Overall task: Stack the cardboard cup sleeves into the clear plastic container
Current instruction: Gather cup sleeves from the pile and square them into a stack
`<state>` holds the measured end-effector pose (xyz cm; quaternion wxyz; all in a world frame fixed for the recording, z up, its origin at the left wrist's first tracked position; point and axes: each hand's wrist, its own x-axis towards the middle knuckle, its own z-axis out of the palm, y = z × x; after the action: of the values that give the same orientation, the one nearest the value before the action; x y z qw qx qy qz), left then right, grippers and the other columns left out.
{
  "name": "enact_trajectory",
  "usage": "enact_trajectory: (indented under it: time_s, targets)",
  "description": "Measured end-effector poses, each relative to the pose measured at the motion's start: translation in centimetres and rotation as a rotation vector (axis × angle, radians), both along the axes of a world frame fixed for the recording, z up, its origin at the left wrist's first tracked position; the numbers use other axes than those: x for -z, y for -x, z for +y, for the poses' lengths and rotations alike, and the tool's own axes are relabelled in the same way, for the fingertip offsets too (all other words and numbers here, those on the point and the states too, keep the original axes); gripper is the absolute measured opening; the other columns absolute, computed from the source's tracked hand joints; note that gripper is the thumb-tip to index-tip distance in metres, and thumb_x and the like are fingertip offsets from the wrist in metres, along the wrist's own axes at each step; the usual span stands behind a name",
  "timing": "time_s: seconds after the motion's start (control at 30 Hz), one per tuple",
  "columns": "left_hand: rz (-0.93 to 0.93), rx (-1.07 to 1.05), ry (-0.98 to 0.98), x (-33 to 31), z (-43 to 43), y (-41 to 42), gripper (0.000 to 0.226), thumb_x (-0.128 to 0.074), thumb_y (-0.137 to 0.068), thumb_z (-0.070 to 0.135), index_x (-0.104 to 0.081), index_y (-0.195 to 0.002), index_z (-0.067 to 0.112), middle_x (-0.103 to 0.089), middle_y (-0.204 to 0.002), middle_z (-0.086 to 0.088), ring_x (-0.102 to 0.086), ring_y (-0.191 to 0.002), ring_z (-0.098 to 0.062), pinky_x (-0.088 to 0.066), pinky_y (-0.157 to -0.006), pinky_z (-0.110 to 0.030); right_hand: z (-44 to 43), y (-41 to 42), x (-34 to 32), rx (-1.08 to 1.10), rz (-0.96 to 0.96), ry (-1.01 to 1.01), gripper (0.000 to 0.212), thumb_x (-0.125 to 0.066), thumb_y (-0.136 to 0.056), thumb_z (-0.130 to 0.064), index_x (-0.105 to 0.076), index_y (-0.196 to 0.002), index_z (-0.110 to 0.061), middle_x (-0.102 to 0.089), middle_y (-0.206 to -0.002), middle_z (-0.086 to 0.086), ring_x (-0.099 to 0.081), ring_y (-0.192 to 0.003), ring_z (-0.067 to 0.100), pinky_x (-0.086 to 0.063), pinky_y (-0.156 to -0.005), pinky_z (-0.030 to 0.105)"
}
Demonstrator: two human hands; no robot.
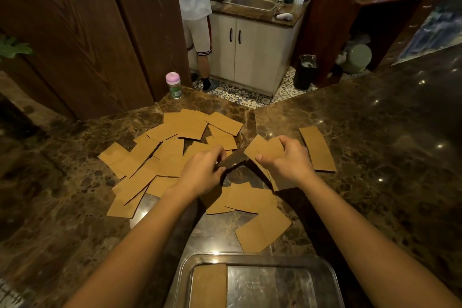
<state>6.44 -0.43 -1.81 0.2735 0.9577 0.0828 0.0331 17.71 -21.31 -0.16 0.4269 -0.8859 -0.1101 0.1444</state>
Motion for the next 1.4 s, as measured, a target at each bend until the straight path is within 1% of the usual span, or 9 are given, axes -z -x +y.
enact_trajectory:
  time_s: [0.17, 0.33, 0.53, 0.67, 0.87, 1.07, 1.2, 1.3, 1.4]
  targets:
    - [-0.178, -0.073, 0.025, -0.3, 0.3, 0.5, 0.031, -0.069, -0.077, -0.006, -0.063, -0.082, 0.024, -0.071, -0.108, 0.009, -0.052, -0.117, -0.019, -0.039, -0.098, -0.045, -0.2, -0.3, -0.3, 0.055, 0.2, -0.249, 0.034, -0.083, -0.088, -0.023, -0.069, -0.118, -0.016, -0.076, -0.106, 0.001, -0.071, -0.096, 0.016, -0.052, -0.072, 0.03]
    - [-0.374, -0.027, 0.143, 0.1, 0.5, 0.9, 0.031, -0.075, -0.069, -0.018, -0.07, -0.071, 0.012, -0.064, -0.128, -0.006, -0.054, -0.122, -0.024, -0.053, -0.093, -0.046, -0.5, -1.0, -0.7, 0.034, 0.38, -0.349, 0.021, -0.066, -0.101, -0.013, -0.073, -0.121, -0.015, -0.08, -0.108, 0.007, -0.074, -0.102, 0.028, -0.057, -0.083, 0.039]
    - [-0.373, -0.158, 0.484, -0.6, -0.9, 1.1, 0.033, -0.065, -0.083, -0.019, -0.078, -0.073, 0.01, -0.06, -0.133, 0.001, -0.055, -0.127, -0.012, -0.052, -0.085, -0.012, -0.4, 0.0, -1.6, -0.032, 0.485, -0.447, 0.021, -0.065, -0.1, -0.009, -0.074, -0.119, -0.011, -0.082, -0.106, 0.007, -0.077, -0.099, 0.025, -0.061, -0.084, 0.041]
    - [-0.377, -0.208, 0.71, -1.6, -1.9, 1.0, 0.038, -0.061, -0.084, -0.021, -0.08, -0.075, 0.011, -0.064, -0.133, 0.004, -0.054, -0.126, 0.0, -0.048, -0.083, -0.005, 0.2, 0.7, -2.1, -0.065, 0.537, -0.495, 0.017, -0.066, -0.1, -0.01, -0.075, -0.114, -0.011, -0.082, -0.104, 0.01, -0.078, -0.092, 0.023, -0.061, -0.077, 0.039]
    - [-0.387, -0.264, 1.041, -1.8, -2.7, 0.3, 0.046, -0.063, -0.088, -0.018, -0.082, -0.078, 0.022, -0.066, -0.136, 0.005, -0.061, -0.127, -0.009, -0.058, -0.096, -0.038, 1.3, 1.3, -2.4, -0.07, 0.529, -0.533, 0.02, -0.067, -0.1, -0.013, -0.075, -0.117, -0.011, -0.081, -0.108, 0.011, -0.077, -0.1, 0.028, -0.06, -0.091, 0.045]
    - [-0.372, -0.367, 1.048, -3.1, -5.0, -0.3, 0.031, -0.055, -0.098, -0.007, -0.049, -0.119, 0.016, -0.061, -0.124, -0.005, -0.066, -0.11, -0.021, -0.058, -0.084, -0.028, 2.3, 2.3, -2.5, -0.061, 0.603, -0.59, 0.016, -0.062, -0.104, -0.017, -0.074, -0.114, -0.015, -0.081, -0.108, 0.009, -0.076, -0.1, 0.026, -0.059, -0.09, 0.044]
    - [-0.22, -0.543, 1.439, -4.5, -6.0, -0.7, 0.03, -0.051, -0.107, 0.031, -0.057, -0.134, 0.02, -0.075, -0.107, -0.004, -0.074, -0.085, -0.012, -0.057, -0.067, -0.026, 3.1, 3.0, -3.1, -0.074, 0.616, -0.704, 0.022, -0.053, -0.108, -0.015, -0.071, -0.12, -0.011, -0.079, -0.108, 0.012, -0.074, -0.097, 0.025, -0.06, -0.087, 0.04]
    - [-0.064, -0.475, 1.508, -4.8, -6.9, -0.8, 0.03, -0.056, -0.105, 0.033, -0.066, -0.129, 0.019, -0.078, -0.109, -0.011, -0.076, -0.098, -0.025, -0.062, -0.08, -0.039, 4.6, 4.3, -3.2, -0.117, 0.525, -0.678, 0.027, -0.047, -0.11, -0.015, -0.069, -0.125, -0.016, -0.078, -0.114, 0.007, -0.073, -0.108, 0.023, -0.057, -0.096, 0.039]
    - [-0.047, -0.47, 1.456, -4.7, -6.6, -0.7, 0.028, -0.051, -0.107, 0.028, -0.062, -0.132, 0.023, -0.075, -0.119, -0.012, -0.071, -0.111, -0.03, -0.058, -0.095, -0.048, 4.8, 4.5, -3.1, -0.212, 0.039, -0.186, 0.033, -0.049, -0.108, -0.035, -0.062, -0.137, -0.028, -0.059, -0.141, 0.001, -0.054, -0.132, 0.019, -0.044, -0.114, 0.046]
